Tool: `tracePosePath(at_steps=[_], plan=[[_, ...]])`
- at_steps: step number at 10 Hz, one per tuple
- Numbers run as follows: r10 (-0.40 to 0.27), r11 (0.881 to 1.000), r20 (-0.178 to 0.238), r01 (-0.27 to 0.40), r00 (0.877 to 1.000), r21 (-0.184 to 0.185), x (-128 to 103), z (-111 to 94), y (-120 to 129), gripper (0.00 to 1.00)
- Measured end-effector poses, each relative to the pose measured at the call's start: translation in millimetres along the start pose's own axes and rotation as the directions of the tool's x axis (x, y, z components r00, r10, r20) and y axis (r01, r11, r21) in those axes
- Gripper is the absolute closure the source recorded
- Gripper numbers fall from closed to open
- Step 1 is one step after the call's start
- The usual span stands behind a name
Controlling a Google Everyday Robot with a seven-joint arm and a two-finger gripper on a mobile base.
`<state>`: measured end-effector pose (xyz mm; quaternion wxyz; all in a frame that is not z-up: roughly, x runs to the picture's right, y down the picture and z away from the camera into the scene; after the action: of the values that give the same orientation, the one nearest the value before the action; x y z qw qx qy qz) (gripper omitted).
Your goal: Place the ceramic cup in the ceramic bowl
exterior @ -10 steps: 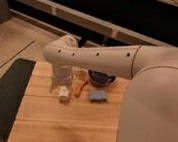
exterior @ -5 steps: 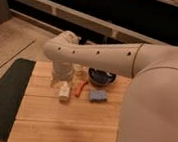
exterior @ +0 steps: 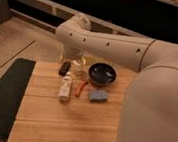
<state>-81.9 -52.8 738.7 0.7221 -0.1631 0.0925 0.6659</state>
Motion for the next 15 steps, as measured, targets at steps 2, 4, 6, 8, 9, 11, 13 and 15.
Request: tracePosePath(at_steps=[2, 4, 6, 8, 9, 11, 13, 15], plan=[[-0.006, 1.000, -0.004, 0.006, 1.000, -0.007, 1.5, 0.2, 6.3, 0.35], [0.011, 1.000, -0.002, -0.011, 1.000, 0.004, -0.3, 3.3, -1.6, 0.35], [0.089, 0.995, 0.027, -0.090, 0.996, 0.048, -19.1, 12.6, -39.5, 0.35], [0.168, 0.982, 0.115, -0.177, 0.979, 0.068, -61.1, 17.7, -93.7, 0.35], [0.193, 0.979, 0.159, -0.202, 0.968, 0.041, -82.8, 23.4, -107.0, 0.35], [0.235, 0.971, 0.203, -0.239, 0.951, -0.008, -104.3, 33.3, -127.9, 0.35], [0.236, 0.971, 0.206, -0.238, 0.950, -0.016, -106.8, 34.0, -126.4, 0.35], [0.225, 0.974, 0.205, -0.228, 0.953, -0.010, -104.4, 34.2, -124.8, 0.35]])
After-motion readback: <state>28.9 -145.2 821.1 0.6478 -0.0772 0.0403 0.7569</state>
